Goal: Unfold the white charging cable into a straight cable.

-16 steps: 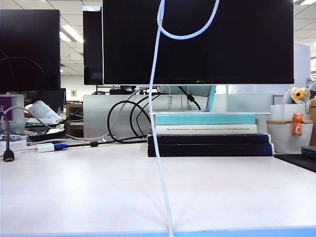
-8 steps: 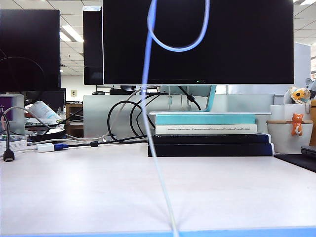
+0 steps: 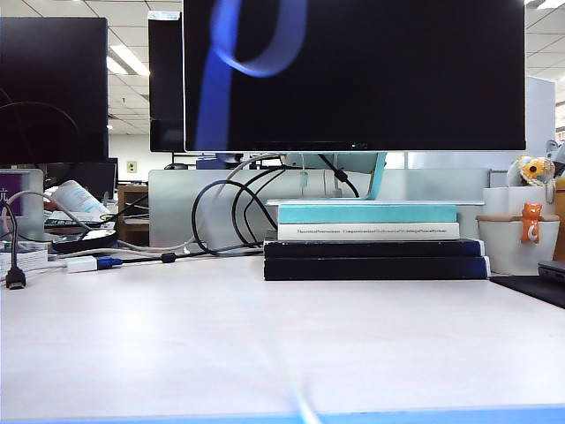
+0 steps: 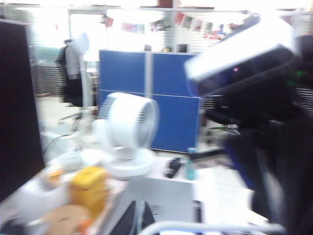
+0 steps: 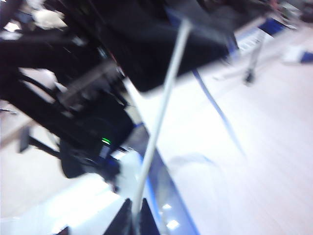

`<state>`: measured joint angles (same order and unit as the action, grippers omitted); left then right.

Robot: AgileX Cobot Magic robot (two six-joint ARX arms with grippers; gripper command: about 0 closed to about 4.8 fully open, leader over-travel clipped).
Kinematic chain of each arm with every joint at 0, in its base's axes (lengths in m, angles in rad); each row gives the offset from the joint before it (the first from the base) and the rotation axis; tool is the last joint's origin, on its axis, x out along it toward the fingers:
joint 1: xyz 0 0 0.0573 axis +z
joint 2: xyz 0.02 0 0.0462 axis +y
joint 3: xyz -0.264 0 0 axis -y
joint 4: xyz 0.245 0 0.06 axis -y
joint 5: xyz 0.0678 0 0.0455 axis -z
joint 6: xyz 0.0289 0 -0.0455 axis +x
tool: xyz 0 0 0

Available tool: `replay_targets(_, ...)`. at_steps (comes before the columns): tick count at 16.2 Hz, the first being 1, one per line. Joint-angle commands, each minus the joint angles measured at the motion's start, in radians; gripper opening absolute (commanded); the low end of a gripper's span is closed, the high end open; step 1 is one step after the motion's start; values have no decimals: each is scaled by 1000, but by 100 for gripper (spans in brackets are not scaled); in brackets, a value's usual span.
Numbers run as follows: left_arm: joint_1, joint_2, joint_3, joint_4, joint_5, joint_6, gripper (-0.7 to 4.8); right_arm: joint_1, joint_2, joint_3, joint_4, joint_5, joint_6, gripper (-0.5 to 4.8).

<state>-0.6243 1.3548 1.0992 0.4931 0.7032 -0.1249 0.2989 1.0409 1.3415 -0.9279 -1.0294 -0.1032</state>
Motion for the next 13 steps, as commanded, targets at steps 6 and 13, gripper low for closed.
replay_targets(6, 49, -56, 8, 6, -75, -7, 13, 2, -7, -24, -110, 211, -53, 113)
replay_targets(13, 21, -60, 8, 159, 39, -198, 18, 2, -6, -34, 39, 154, -27, 113)
